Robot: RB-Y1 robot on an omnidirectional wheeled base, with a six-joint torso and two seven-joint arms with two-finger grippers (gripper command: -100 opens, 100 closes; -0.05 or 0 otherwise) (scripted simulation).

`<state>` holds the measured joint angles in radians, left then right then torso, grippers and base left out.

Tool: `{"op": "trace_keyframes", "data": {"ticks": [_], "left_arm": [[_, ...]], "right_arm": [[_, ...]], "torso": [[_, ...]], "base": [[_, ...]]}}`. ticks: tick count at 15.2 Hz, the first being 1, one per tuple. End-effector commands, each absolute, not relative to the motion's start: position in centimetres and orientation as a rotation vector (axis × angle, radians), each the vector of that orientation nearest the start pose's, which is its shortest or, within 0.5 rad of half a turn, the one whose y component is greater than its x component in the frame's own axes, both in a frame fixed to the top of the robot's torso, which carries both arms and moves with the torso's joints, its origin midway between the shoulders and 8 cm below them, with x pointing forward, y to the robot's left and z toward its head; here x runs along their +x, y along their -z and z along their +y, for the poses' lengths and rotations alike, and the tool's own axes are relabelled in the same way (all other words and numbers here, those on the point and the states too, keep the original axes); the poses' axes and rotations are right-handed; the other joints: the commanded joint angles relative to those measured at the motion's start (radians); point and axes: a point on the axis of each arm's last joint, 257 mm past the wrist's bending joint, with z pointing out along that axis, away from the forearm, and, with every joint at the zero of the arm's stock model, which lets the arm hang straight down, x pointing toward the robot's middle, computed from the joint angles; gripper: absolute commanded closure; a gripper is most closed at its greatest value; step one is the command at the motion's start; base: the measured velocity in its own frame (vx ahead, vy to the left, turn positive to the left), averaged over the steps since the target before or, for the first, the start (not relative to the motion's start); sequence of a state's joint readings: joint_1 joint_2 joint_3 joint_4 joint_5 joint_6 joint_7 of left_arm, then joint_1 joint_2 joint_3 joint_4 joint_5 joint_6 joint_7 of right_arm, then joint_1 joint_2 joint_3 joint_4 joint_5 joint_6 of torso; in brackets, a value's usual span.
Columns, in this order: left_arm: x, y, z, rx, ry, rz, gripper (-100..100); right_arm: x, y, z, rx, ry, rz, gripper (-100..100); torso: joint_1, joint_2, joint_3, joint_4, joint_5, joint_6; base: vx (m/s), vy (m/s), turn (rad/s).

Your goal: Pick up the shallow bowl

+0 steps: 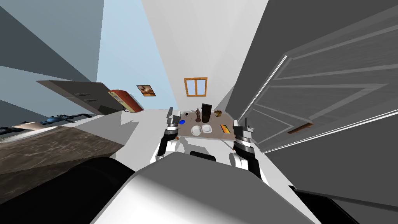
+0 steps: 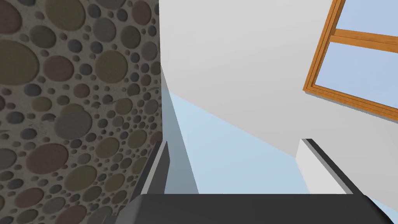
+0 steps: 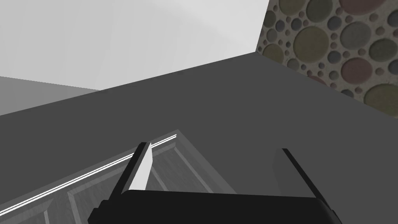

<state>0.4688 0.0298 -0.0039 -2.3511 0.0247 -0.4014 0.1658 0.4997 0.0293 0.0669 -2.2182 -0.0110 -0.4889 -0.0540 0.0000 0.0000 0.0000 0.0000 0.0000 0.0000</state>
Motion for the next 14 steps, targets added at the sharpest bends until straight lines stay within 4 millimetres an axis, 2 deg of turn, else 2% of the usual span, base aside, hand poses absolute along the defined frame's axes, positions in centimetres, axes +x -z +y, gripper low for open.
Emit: {"op": "trace_keyframes", "data": {"ticks": [1,3,6,7,8,9,10,11,12,13,14], "left_arm": [[35.7,-3.7,26.9,-0.718,1.485,0.637,-100],[36.9,-2.2,26.8,-0.742,1.475,0.699,-100],[39.3,1.3,26.9,-0.816,1.446,0.801,-100],[39.3,1.3,26.9,-0.816,1.446,0.801,-100],[40.2,2.7,27.1,-0.850,1.432,0.837,-100],[40.2,2.7,27.1,-0.850,1.432,0.837,-100],[41.1,4.3,27.4,-0.888,1.415,0.874,-100],[41.1,4.3,27.4,-0.888,1.415,0.874,-100],[42.0,6.0,27.6,-0.931,1.396,0.910,-100],[42.0,6.0,27.6,-0.931,1.396,0.910,-100],[42.8,7.9,28.0,-0.977,1.374,0.946,-100]], "right_arm": [[36.0,0.5,-26.3,0.774,-1.409,0.615,0],[36.0,0.5,-26.3,0.774,-1.409,0.615,0],[36.0,0.5,-26.3,0.774,-1.409,0.615,0],[36.0,0.5,-26.3,0.774,-1.409,0.615,0],[36.0,0.5,-26.3,0.774,-1.409,0.615,0],[36.0,0.5,-26.3,0.774,-1.409,0.615,0],[36.0,0.5,-26.3,0.774,-1.409,0.615,0],[36.0,0.5,-26.3,0.774,-1.409,0.615,0],[36.0,0.5,-26.3,0.774,-1.409,0.615,0],[36.0,0.5,-26.3,0.774,-1.409,0.615,0],[36.0,0.5,-26.3,0.774,-1.409,0.615,0]], "torso": [[0.000,0.000,0.000,0.000,0.000,0.000],[0.000,0.000,0.000,0.000,0.000,0.000],[-0.001,-0.001,-0.001,0.000,0.000,0.000],[-0.001,-0.001,-0.001,0.000,0.000,0.000],[-0.001,-0.001,0.000,0.000,0.000,0.000],[-0.001,-0.001,0.000,0.000,0.000,0.000],[-0.001,-0.001,0.000,0.000,0.000,0.000],[-0.001,-0.001,0.000,0.000,0.000,0.000],[-0.001,-0.001,0.000,0.000,0.000,0.000],[-0.001,-0.001,0.000,0.000,0.000,0.000],[-0.001,-0.001,0.000,0.000,0.000,0.000]], "base": [[0.002,-0.005,-0.024],[0.004,-0.011,-0.056],[0.006,-0.017,-0.071],[0.006,-0.021,-0.050],[0.003,-0.018,-0.040],[0.001,-0.015,-0.037],[0.002,-0.014,-0.049],[0.003,-0.012,-0.048],[0.004,-0.017,-0.056],[0.003,-0.016,-0.045],[0.003,-0.015,-0.061]]}}
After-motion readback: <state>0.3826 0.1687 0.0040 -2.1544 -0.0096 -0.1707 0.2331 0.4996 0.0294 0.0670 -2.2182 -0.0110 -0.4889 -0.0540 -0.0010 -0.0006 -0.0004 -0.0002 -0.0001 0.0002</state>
